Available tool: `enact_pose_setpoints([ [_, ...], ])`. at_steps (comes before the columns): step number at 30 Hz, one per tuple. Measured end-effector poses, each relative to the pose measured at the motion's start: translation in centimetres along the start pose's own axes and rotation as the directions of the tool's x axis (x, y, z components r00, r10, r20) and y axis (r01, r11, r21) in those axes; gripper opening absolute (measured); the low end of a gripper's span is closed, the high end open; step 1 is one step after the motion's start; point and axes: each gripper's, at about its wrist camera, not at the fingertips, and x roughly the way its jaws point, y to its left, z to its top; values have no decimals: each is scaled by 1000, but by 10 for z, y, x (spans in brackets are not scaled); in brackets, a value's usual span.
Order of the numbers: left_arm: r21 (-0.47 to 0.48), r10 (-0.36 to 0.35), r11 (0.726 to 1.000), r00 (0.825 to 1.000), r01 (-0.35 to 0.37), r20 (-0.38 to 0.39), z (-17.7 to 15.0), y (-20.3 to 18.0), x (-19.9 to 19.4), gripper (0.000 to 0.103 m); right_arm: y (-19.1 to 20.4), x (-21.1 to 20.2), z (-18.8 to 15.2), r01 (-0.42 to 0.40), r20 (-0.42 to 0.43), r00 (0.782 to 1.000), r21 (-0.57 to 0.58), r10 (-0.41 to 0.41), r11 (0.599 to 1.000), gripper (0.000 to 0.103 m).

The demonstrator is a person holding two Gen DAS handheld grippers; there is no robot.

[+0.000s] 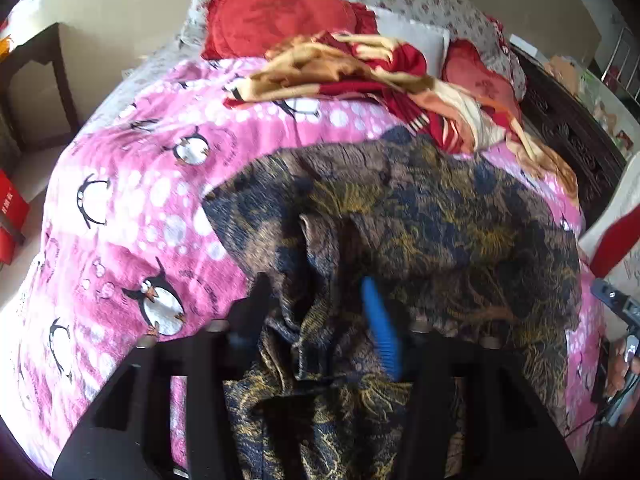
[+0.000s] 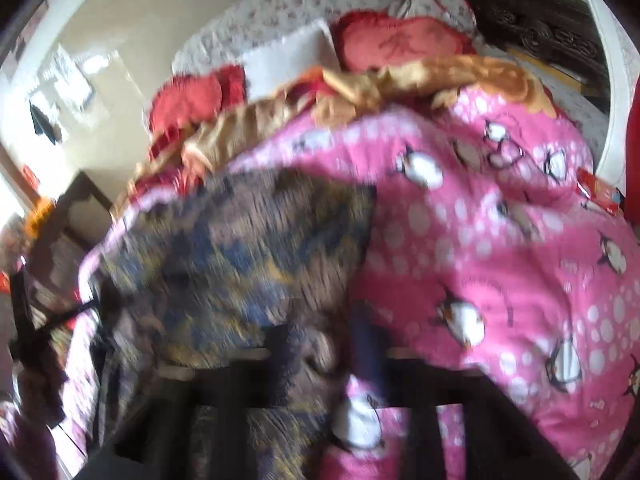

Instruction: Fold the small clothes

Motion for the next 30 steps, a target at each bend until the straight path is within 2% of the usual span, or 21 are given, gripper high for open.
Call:
enact_pose_setpoints([
  [1,-8,6,1000,1000,-6,5,0,1,1,56,0,2,4,19,17,1000,12,-20,1000,94],
  [3,-18,16,1000,1000,-16,-8,0,0,9,56,-2,16,13,37,30,999,40,-38,999,93],
  [4,-21,20,1000,1000,-20,-12,0,-1,14,55,-4,31,18,20,-5,1000,64,-20,998,86],
  [6,-13,47,999,999,-47,-19,0,-2,24,55,-8,54,27,-37,-59,997,103,44,994,45],
  [7,-5,69,998,997,-69,-20,1,-3,29,55,-8,60,31,-40,-71,996,105,48,994,21],
  [9,11,108,994,994,-108,-20,3,-2,40,56,-2,60,35,14,-38,999,40,-13,999,15],
  [11,-7,125,992,991,-126,-37,6,4,52,58,2,61,37,131,1,991,-21,-131,991,8],
  [13,-54,96,994,994,-99,-56,7,12,57,59,-5,67,39,195,-7,981,-3,-196,981,8],
  [16,-52,92,994,995,-94,-48,6,13,48,59,-12,50,36,116,-11,993,51,-115,992,8],
  [18,-26,107,994,993,-108,-39,4,10,40,59,0,30,30,114,-2,994,-3,-114,994,9],
  [19,-21,106,994,994,-107,-36,2,8,37,59,10,21,24,103,-6,995,-43,-103,994,12],
  [22,-14,99,995,994,-100,-37,-7,5,27,59,35,12,-3,23,-47,998,-130,-29,991,37],
  [23,-13,96,995,995,-97,-37,-10,4,24,59,39,15,-12,14,-67,997,-145,-24,989,37],
  [25,-8,97,995,995,-97,-34,-15,2,18,59,41,28,-31,71,-107,990,-200,-93,977,37],
  [27,-1,98,995,994,-98,-38,-21,-1,10,59,33,44,-42,191,-131,965,-241,-227,952,37],
  [30,23,96,995,995,-95,-36,-32,-5,-6,59,21,31,-46,165,-138,973,-156,-187,974,37],
])
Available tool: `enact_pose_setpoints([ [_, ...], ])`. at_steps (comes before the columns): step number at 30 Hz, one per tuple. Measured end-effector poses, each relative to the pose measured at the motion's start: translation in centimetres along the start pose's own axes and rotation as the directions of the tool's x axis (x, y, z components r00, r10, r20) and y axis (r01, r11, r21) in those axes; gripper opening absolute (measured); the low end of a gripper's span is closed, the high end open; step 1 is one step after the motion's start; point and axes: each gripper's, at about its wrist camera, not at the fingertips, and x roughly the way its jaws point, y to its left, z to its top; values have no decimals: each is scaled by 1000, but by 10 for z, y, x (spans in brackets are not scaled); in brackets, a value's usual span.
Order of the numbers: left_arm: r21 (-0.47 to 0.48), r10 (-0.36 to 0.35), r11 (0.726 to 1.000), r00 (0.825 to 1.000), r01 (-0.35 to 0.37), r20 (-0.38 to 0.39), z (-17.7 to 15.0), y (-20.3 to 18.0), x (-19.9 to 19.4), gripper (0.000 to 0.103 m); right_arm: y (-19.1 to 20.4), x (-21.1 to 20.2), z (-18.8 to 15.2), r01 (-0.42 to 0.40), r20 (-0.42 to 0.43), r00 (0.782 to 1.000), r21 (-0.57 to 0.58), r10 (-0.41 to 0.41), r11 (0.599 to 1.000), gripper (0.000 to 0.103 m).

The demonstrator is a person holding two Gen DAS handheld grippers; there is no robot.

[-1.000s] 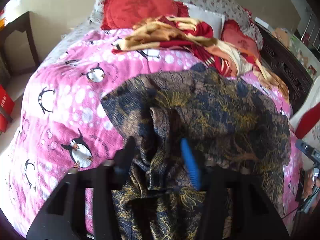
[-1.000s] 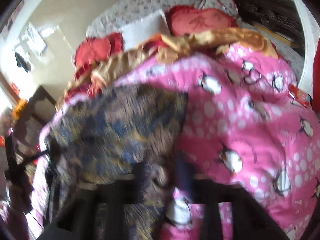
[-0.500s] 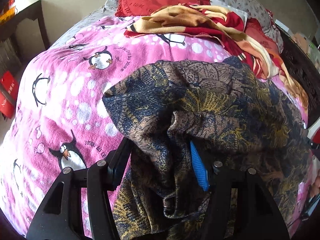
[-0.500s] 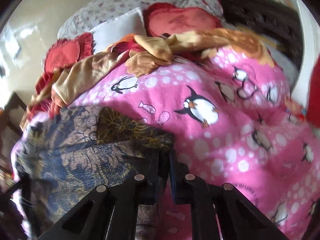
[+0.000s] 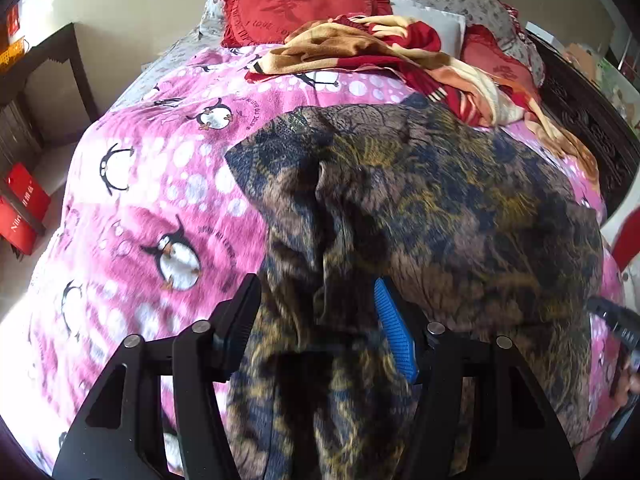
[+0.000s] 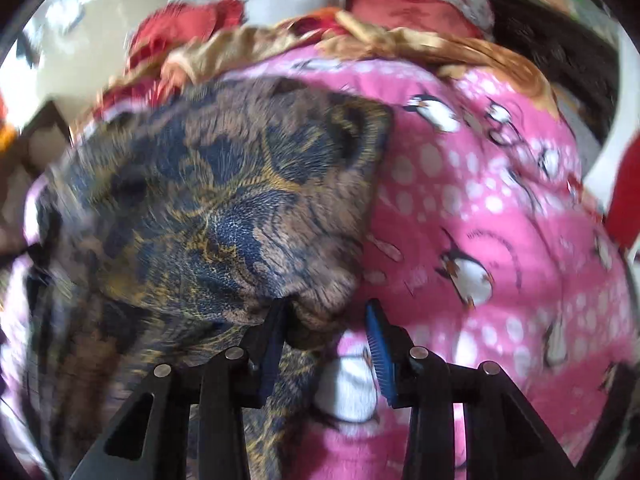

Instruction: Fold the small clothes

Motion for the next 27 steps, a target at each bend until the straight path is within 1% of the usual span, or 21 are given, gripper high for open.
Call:
enact_pose_setpoints([
  [4,28,28,999,999,-29,19,-18,0,-19,59,-3,-26,-5,-15,60,998,30,13,999,38],
  [5,28,33,999,999,-33,22,-22,1,-23,59,-3,-28,-5,-25,63,998,29,23,999,40],
  [6,25,33,999,999,-34,22,-26,1,-27,59,-1,-27,-5,-33,59,998,26,32,999,44],
  [7,21,30,999,999,-30,20,-30,2,-30,59,1,-23,-7,-36,49,998,24,35,999,55],
  [8,17,27,999,999,-28,18,-33,3,-32,59,2,-16,-9,-35,25,999,14,34,999,58],
  [9,14,27,1000,1000,-27,14,-37,3,-35,59,4,-5,-10,-24,-8,1000,2,24,1000,58],
  [10,13,29,999,1000,-29,11,-40,4,-37,59,4,7,-14,-2,-64,998,-4,1,1000,59],
  [11,16,30,999,1000,-31,8,-44,4,-41,59,4,12,-18,14,-98,995,-6,-14,1000,59],
  [12,22,31,999,999,-32,8,-47,3,-44,59,5,8,-17,12,-82,997,-7,-12,1000,58],
  [14,37,35,999,999,-36,13,-54,3,-52,59,5,-12,-24,-37,-56,998,9,38,999,58],
  [16,41,33,999,999,-33,12,-61,5,-57,59,5,-28,-30,-71,-51,996,13,71,997,58],
  [20,43,21,999,1000,-21,8,-75,8,-69,59,7,-49,-52,-17,-49,999,-39,15,999,59],
  [21,47,21,999,1000,-21,6,-78,9,-72,59,6,-52,-58,-21,-52,998,-35,19,999,59],
  [24,51,13,999,1000,-14,5,-92,14,-82,59,0,-64,-78,-69,-68,995,-10,68,998,59],
  [27,48,5,999,1000,-4,-11,-107,25,-91,59,-4,-79,-102,-108,-101,989,-22,105,994,61],
])
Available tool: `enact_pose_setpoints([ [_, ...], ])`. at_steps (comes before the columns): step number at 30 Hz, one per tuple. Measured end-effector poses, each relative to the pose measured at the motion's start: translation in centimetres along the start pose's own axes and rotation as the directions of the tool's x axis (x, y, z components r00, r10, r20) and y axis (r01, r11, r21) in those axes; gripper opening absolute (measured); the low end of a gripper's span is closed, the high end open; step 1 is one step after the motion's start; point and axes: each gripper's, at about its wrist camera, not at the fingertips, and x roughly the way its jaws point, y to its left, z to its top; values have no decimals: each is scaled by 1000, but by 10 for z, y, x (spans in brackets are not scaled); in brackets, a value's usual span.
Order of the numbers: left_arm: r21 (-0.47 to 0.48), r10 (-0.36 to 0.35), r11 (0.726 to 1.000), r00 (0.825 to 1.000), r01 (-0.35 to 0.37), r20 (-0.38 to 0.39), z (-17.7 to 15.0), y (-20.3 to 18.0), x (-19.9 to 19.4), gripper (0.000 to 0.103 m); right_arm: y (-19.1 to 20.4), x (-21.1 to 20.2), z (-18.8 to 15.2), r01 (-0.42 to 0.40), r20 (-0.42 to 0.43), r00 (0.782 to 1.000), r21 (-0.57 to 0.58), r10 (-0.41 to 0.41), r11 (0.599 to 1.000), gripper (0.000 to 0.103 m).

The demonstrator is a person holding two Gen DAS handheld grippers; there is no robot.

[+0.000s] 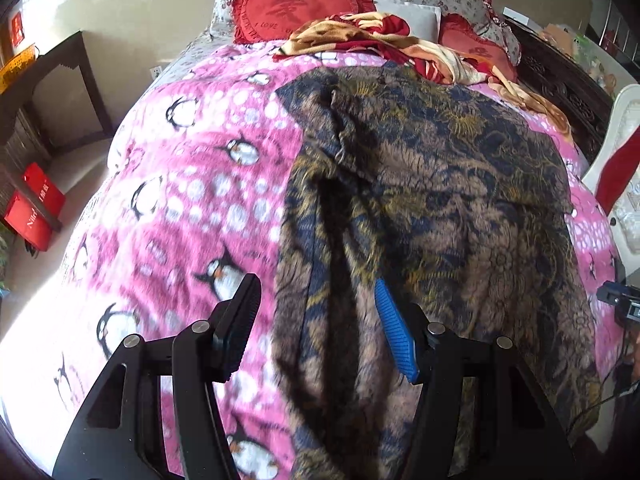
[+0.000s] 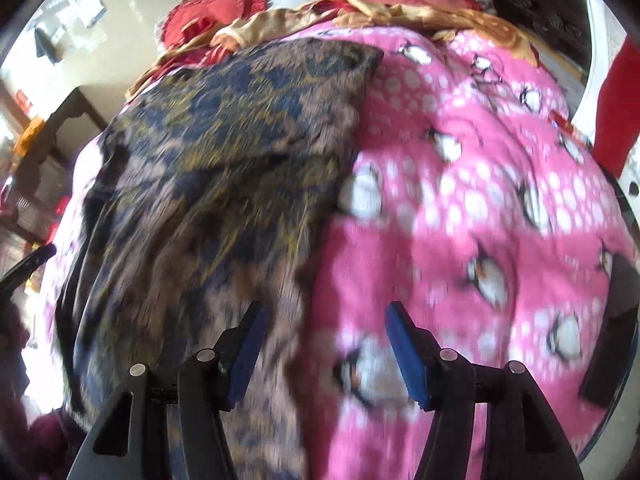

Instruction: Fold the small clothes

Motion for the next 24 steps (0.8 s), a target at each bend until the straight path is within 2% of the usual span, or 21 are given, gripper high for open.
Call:
enact_pose_setpoints([
  [6,-32,-54,998,996,52,-65,-40,17,-15,59,-7,-30,-49,-104,-36,994,-34,102,994,66],
  [13,40,-79,996,989,85,-126,-78,-1,-17,59,-2,-40,-95,-97,-59,994,-55,93,994,69],
  [16,151,15,989,987,9,-160,-91,-12,-5,59,2,-42,-101,-106,-47,994,-52,103,993,69],
  [19,212,113,974,976,-73,-185,-103,2,-3,59,3,-49,-102,-106,-27,994,-56,104,993,69],
  [22,151,136,983,973,-109,-188,-110,38,-17,59,2,-64,-107,-120,1,993,-60,120,991,70],
  [24,79,118,991,974,-105,-194,-112,61,-28,59,0,-68,-110,-145,9,989,-51,146,988,74],
])
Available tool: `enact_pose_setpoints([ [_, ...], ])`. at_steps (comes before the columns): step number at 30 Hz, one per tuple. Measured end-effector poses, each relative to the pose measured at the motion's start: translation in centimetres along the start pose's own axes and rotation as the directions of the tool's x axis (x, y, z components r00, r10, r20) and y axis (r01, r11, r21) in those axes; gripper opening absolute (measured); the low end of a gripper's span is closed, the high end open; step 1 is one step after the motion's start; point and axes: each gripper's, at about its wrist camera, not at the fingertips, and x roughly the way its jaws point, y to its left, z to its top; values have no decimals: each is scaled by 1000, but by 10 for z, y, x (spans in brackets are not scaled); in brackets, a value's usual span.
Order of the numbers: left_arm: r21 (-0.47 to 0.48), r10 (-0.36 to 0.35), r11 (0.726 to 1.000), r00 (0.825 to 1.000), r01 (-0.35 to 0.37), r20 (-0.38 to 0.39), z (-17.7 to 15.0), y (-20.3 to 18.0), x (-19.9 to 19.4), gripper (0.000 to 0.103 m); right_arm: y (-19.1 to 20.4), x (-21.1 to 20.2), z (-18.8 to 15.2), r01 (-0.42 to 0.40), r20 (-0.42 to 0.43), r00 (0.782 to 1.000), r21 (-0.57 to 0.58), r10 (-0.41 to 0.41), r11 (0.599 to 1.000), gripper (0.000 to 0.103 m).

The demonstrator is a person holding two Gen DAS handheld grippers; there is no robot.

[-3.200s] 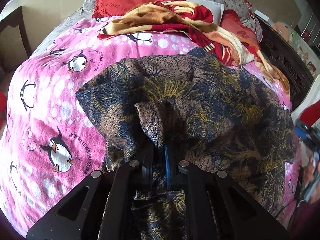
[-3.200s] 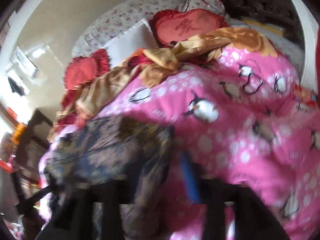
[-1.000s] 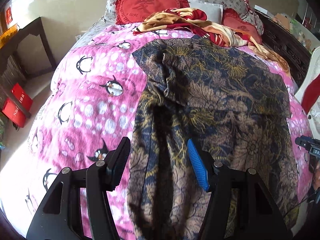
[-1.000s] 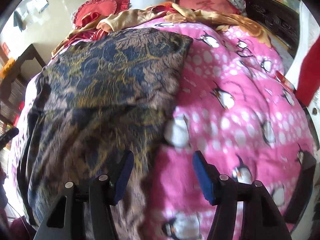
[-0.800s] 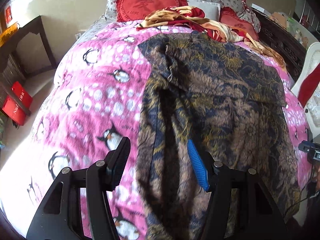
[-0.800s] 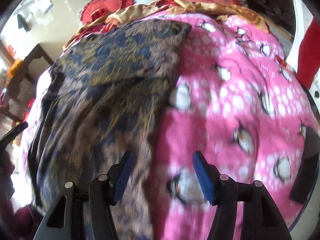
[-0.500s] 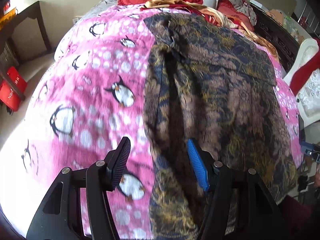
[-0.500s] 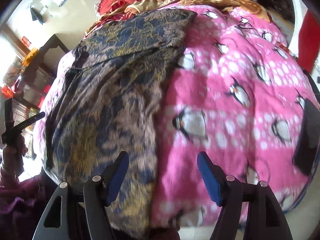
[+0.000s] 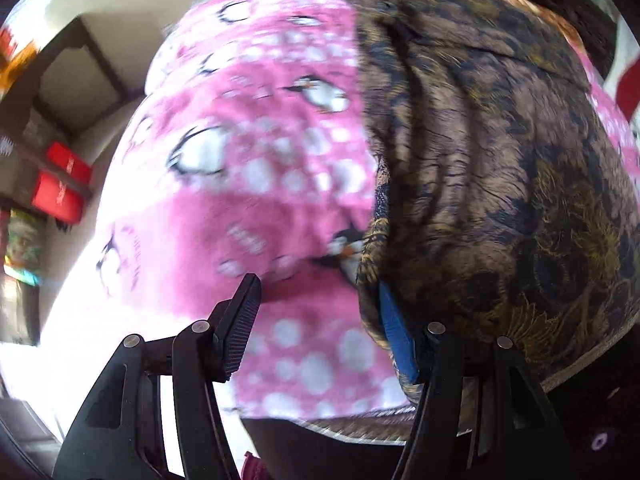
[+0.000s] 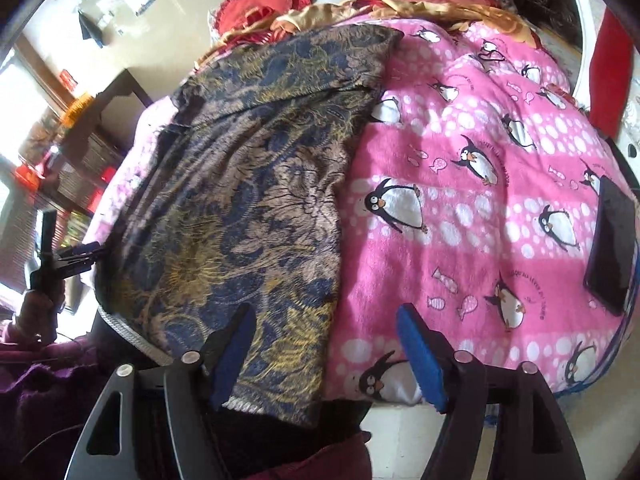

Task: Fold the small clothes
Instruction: 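Grasp the shirt hem with both grippers and lift it toward the collar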

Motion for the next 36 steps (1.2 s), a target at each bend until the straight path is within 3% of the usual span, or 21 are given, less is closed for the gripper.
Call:
enact_pose_setpoints([
  [2,-33,-20,999,1000,20,10,-5,9,-8,59,-3,0,-5,-30,3,1000,19,30,999,76],
  [7,20,-64,998,997,63,44,-13,-5,-22,59,-3,18,-16,-88,-58,994,56,91,995,76],
  [12,44,-73,996,997,72,21,-16,-18,-16,59,6,28,-30,-65,-87,994,31,68,997,76],
  [15,31,-77,997,997,77,10,-15,-17,-10,59,4,31,-37,-100,-70,992,40,103,994,75],
  [18,11,-89,996,996,89,-8,-14,-13,-4,59,11,31,-40,-64,-41,997,11,65,998,62],
  [19,5,-95,995,995,95,-11,-14,-12,-4,59,15,30,-39,-50,-45,998,-28,49,998,53],
  [20,2,-98,995,995,98,-14,-14,-11,-3,59,19,27,-38,-57,-44,998,-57,54,997,43],
  [21,0,-103,995,995,103,-15,-14,-10,-3,59,21,24,-36,-91,-45,995,-64,88,994,41],
  [22,1,-107,994,994,107,-16,-14,-10,-3,59,21,22,-35,-111,-48,993,-59,108,992,41],
  [26,24,-102,994,994,103,-33,-13,-14,4,59,20,35,-30,-49,-68,997,-62,45,997,42],
  [31,31,-141,989,989,142,-52,-11,-15,10,66,25,38,-32,-146,-72,987,-79,141,986,42],
  [33,44,-150,987,987,153,-63,-9,-17,12,66,29,44,-33,-130,-83,989,-106,122,986,42],
  [36,98,-148,983,985,156,-84,-10,-23,12,66,22,50,-30,-163,-69,985,-41,160,986,42],
])
